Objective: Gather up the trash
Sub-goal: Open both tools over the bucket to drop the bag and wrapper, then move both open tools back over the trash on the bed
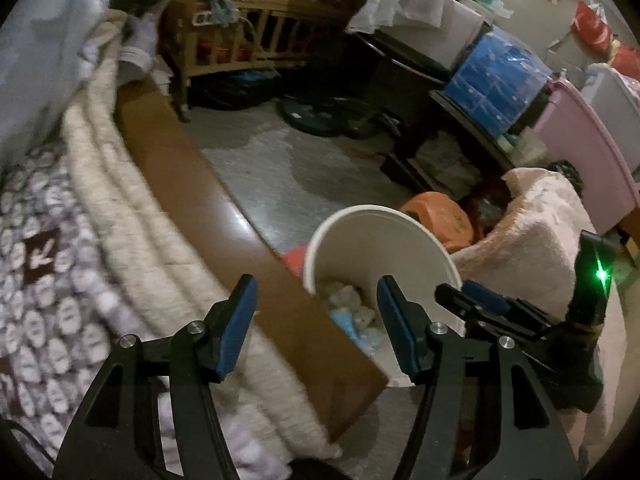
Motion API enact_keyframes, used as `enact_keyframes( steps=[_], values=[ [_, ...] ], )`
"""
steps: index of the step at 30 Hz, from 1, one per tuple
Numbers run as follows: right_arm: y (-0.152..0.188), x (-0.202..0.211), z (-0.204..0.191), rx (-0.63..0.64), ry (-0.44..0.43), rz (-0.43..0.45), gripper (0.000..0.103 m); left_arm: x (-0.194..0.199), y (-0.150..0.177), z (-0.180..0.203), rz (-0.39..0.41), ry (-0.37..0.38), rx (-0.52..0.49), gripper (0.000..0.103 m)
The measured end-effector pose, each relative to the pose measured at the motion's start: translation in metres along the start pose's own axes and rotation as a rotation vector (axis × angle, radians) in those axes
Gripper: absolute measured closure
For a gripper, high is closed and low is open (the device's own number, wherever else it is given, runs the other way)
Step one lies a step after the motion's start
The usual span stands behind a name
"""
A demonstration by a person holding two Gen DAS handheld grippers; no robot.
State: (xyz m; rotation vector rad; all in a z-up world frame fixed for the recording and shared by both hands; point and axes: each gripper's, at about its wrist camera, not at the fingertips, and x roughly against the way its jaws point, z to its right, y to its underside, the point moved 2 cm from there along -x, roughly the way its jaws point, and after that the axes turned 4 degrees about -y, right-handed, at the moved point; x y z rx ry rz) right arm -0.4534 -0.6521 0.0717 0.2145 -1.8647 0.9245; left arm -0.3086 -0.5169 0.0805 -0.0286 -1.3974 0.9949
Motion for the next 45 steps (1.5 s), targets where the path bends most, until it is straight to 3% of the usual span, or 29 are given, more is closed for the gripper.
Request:
enact_keyframes(
  steps=[12, 24, 39, 45],
  values=[
    [0.004, -0.001, -0.068, 0.101, -0.063, -0.008, 0.057, 0.036, 0.017, -0.068, 0.048, -0.14, 0.075, 0.042],
    [0.014, -0.01, -0.165, 0.247, -0.16, -0.046, 0.056, 0.079, 0.037, -0.152, 0.079, -0.262, 0.199, 0.042],
    [0.037, -0.034, -0.307, 0.445, -0.3, -0.118, 0.053, 0.156, 0.088, -0.301, 0.108, -0.426, 0.401, 0.042],
    [0.045, -0.045, -0.37, 0.497, -0.375, -0.155, 0.051, 0.188, 0.118, -0.377, 0.102, -0.535, 0.511, 0.042]
  ],
)
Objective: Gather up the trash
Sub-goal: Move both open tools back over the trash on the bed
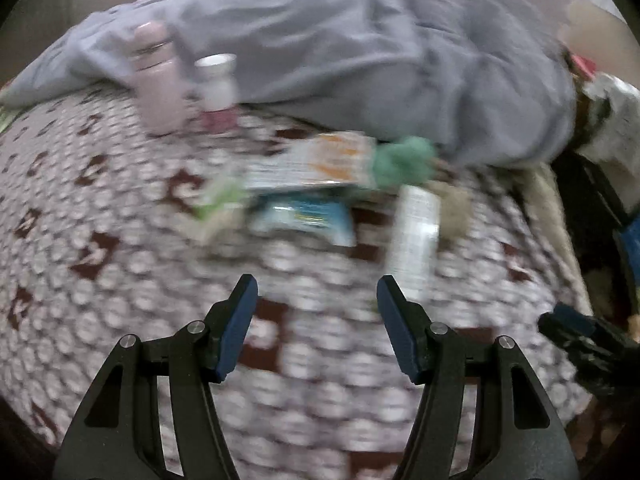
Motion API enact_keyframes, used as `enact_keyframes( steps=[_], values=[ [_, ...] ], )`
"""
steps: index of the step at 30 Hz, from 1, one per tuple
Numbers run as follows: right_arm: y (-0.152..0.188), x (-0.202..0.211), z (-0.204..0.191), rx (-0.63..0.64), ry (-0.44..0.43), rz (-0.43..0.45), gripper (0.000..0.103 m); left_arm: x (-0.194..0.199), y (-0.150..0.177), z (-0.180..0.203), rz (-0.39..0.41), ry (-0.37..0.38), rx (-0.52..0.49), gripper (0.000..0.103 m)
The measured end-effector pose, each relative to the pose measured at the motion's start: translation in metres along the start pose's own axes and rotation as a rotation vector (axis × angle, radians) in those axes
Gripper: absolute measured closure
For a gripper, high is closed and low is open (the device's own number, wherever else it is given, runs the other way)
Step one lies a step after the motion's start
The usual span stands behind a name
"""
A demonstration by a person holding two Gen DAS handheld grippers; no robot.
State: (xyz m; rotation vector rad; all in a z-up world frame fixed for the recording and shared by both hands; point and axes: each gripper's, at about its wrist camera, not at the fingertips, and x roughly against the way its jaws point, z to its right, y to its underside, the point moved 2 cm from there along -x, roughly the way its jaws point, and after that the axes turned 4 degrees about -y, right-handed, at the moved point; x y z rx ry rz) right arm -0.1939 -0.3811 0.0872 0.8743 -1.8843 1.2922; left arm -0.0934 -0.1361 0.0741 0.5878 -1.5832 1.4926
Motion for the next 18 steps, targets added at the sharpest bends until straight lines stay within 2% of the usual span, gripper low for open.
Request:
enact_keyframes(
  steps=[6, 11, 15, 18],
  values=[
    [-0.041, -0.041, -0.065, 0.036, -0.103, 0.005, 0.047, -0.018, -0.011, -0.063, -0.043, -0.036, 0.113, 0.042],
    [-0.067, -0.091, -0.098, 0.03, -0.166, -0.047, 0.047, -0.033, -0.018, -0.085, -0.06, -0.034, 0.15, 0.042],
    [-0.069, -0.109, -0.09, 0.03, -0.126, -0.083, 0.047, -0.045, -0.024, -0.089, -0.068, -0.016, 0.154, 0.042],
    [-0.059, -0.1, -0.062, 0.005, -0.092, -0.075, 0.047, -0.053, -0.03, -0.087, -0.062, 0.002, 0.158, 0.042]
  ],
)
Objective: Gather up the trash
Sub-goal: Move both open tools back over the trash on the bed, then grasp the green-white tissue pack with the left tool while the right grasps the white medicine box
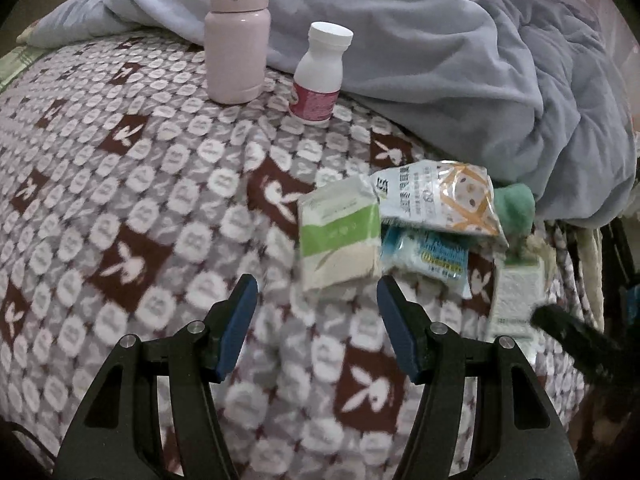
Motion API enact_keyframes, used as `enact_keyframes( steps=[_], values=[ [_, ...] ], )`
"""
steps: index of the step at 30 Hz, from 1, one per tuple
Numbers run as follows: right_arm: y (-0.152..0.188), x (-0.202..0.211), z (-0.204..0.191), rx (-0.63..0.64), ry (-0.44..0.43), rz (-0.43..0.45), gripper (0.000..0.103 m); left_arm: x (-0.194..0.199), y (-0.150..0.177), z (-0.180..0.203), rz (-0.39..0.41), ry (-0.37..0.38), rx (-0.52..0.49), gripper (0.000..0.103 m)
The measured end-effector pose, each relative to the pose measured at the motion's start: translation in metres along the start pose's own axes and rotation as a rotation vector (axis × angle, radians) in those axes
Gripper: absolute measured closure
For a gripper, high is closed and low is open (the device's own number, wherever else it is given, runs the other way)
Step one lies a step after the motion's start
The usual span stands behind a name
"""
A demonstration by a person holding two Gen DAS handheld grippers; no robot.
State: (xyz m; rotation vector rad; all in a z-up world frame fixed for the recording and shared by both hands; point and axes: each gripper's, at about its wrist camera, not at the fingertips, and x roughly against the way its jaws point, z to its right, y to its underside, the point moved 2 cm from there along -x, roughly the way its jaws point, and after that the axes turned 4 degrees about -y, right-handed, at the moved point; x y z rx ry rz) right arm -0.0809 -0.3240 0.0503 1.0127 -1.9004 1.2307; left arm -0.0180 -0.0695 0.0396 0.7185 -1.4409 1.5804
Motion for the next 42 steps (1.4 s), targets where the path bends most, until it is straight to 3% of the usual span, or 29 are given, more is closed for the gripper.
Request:
enact_keyframes(
  steps=[3, 6, 9, 15, 16, 17, 20, 26, 33, 36, 37, 40, 42],
  values=[
    [0.01, 0.009, 0.027, -0.009, 0.087, -0.008, 0.047, -0.008, -0.007, 0.004, 0.001, 0.023, 0.009, 0.042],
    [0.014, 0.017, 0.043, -0.069, 0.036, -0.012, 0.046, -0.016, -0.013, 0.008, -0.001, 0.024, 0.019, 0.042],
    [0.014, 0.025, 0.037, -0.042, 0.064, 0.009, 0.046, -0.03, -0.017, 0.011, -0.025, 0.02, 0.016, 0.042],
    [0.007, 0.02, 0.003, 0.011, 0.031, 0.026, 0.042, -0.051, -0.017, 0.008, -0.047, 0.023, 0.024, 0.043],
    [0.005, 0.015, -0.004, 0.023, 0.043, 0.022, 0.04, -0.051, -0.017, 0.007, -0.044, 0.029, 0.026, 0.046],
    [0.003, 0.01, -0.008, 0.03, 0.057, 0.019, 0.039, -0.051, -0.016, 0.007, -0.038, 0.036, 0.023, 0.064],
    [0.001, -0.003, -0.015, 0.031, 0.076, 0.007, 0.039, -0.047, -0.013, 0.007, -0.033, 0.05, -0.006, 0.078],
    [-0.001, -0.034, -0.021, 0.014, 0.136, -0.05, 0.038, -0.016, -0.004, 0.002, 0.02, 0.053, -0.04, 0.082],
    [-0.003, -0.047, -0.036, 0.109, 0.229, -0.054, 0.037, 0.008, 0.007, 0.014, 0.053, 0.065, -0.078, 0.082],
    [0.002, -0.036, -0.033, 0.087, 0.146, -0.035, 0.046, 0.016, 0.012, 0.018, 0.055, 0.081, -0.089, 0.082],
    [0.005, -0.03, -0.03, 0.062, 0.081, -0.033, 0.063, 0.02, 0.015, 0.02, 0.055, 0.087, -0.095, 0.082],
    [0.013, -0.013, -0.018, -0.012, -0.065, -0.034, 0.067, 0.025, 0.02, 0.026, 0.057, 0.096, -0.104, 0.082],
    [0.02, -0.002, -0.015, -0.01, -0.097, -0.035, 0.067, 0.028, 0.024, 0.031, 0.054, 0.099, -0.109, 0.082]
  ],
)
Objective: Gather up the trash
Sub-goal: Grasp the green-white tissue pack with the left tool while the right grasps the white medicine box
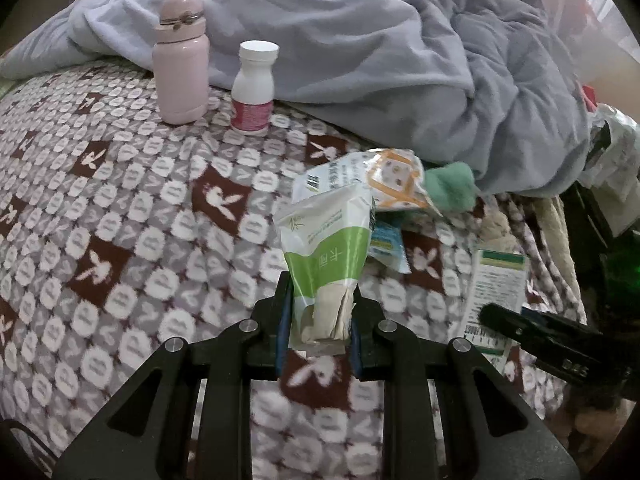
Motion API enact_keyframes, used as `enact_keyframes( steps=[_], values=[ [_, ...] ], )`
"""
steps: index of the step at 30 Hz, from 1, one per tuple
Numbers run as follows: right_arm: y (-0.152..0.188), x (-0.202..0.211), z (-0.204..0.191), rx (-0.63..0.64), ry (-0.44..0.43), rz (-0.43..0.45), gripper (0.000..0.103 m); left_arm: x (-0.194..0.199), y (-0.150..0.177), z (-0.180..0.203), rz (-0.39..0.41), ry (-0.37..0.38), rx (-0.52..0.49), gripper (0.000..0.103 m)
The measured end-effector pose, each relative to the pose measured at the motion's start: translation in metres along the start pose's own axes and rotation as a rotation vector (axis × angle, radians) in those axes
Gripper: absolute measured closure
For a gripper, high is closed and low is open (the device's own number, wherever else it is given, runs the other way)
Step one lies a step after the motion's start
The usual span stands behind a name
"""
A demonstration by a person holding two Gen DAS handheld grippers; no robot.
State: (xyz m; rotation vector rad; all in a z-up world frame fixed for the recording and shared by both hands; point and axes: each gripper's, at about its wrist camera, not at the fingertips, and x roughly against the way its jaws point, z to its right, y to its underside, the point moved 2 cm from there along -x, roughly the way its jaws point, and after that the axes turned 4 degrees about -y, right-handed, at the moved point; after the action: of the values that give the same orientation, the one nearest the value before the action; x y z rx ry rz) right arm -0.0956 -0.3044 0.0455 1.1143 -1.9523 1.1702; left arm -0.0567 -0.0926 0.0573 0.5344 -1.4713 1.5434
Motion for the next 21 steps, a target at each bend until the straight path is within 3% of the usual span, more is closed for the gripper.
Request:
enact_keyframes(
  steps=[4, 7, 8, 11, 17, 21],
  values=[
    [0.011, 0.011, 0.001, 0.0, -0.031, -0.031, 0.067, 0.004, 0.006, 0.01, -0.003, 0.003, -0.008, 0.082],
    [0.011, 0.027, 0.019, -0.023, 0.153, 0.013, 0.053, 0.009, 0.007, 0.016, 0.002, 0.006, -0.017, 0.082],
    [0.011, 0.029, 0.022, -0.027, 0.183, 0.028, 0.052, 0.011, 0.008, 0.018, 0.006, 0.008, -0.021, 0.082],
    [0.014, 0.03, 0.024, -0.064, 0.134, 0.024, 0.052, 0.015, 0.009, 0.02, 0.019, -0.003, -0.041, 0.082],
    [0.011, 0.018, 0.018, -0.071, 0.141, 0.017, 0.048, 0.015, 0.01, 0.016, 0.01, -0.006, -0.036, 0.082],
    [0.008, 0.001, 0.028, -0.139, 0.101, -0.005, 0.047, 0.015, 0.012, 0.018, 0.006, -0.004, -0.042, 0.082]
  ],
)
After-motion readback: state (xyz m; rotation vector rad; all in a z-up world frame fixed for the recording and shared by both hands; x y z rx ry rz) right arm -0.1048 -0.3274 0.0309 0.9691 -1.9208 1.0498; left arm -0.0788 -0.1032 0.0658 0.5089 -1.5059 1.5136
